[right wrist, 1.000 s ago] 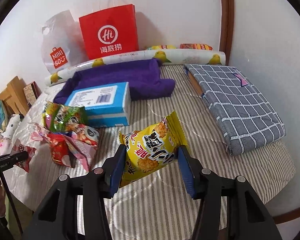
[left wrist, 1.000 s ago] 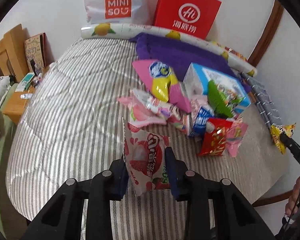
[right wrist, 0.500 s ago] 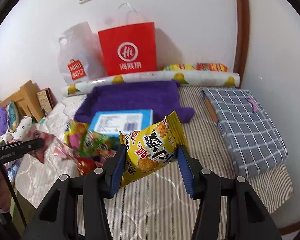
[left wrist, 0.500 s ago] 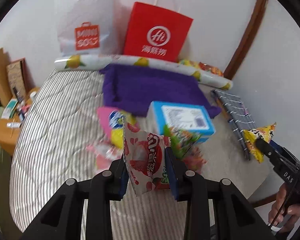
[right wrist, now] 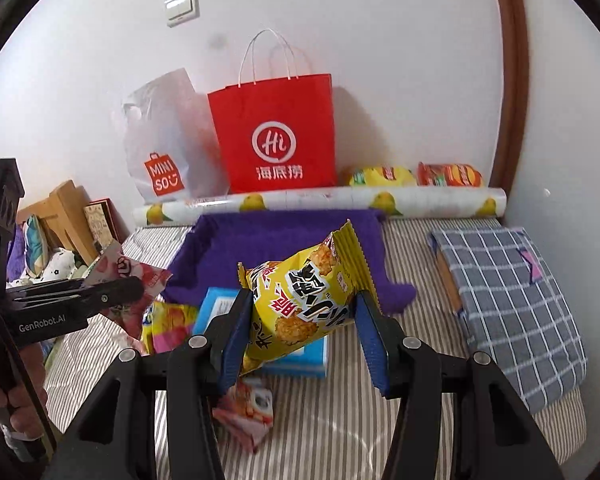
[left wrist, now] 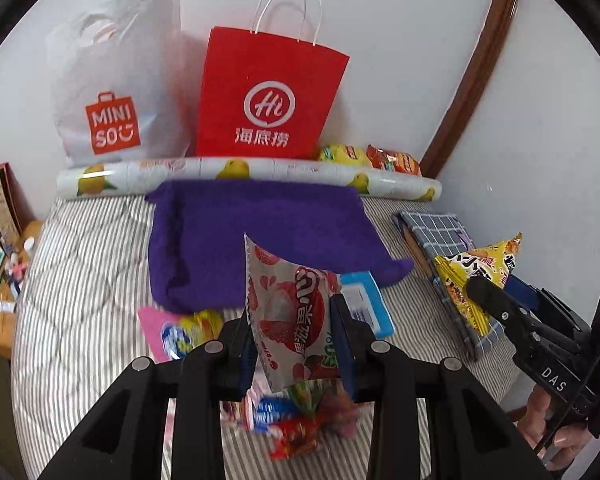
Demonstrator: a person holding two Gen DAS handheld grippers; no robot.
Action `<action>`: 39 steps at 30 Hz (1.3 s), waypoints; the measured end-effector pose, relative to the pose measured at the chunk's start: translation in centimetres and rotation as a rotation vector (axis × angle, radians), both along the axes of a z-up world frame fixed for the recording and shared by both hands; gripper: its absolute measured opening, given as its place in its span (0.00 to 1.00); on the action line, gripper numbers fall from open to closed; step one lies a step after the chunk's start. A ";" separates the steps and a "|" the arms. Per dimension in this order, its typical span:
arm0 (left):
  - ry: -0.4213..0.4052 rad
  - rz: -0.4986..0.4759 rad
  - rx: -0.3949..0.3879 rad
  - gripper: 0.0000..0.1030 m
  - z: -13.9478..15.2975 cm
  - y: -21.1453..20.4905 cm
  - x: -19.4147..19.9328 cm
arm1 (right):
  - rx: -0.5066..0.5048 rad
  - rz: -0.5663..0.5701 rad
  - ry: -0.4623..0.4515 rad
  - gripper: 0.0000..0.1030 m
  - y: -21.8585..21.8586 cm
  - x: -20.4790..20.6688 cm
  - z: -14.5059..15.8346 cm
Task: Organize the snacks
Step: 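Carry both held snacks over the purple towel with both grippers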
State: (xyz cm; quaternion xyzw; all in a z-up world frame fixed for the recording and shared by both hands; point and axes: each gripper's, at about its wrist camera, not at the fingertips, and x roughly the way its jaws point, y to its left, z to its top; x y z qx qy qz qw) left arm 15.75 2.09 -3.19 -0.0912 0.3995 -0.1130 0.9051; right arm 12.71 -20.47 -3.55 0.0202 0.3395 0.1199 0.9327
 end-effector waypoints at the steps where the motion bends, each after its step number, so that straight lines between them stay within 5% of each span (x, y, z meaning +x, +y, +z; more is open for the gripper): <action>1: 0.000 0.003 0.003 0.31 0.2 0.0 0.5 | 0.001 0.003 -0.003 0.49 0.1 0.5 0.1; 23: -0.018 0.041 0.065 0.31 1.6 1.5 11.1 | -0.032 0.005 -0.042 0.49 -0.1 12.3 0.5; 39: 0.066 0.079 0.067 0.31 -3.0 3.2 18.1 | -0.026 0.027 0.033 0.49 0.4 20.4 -3.9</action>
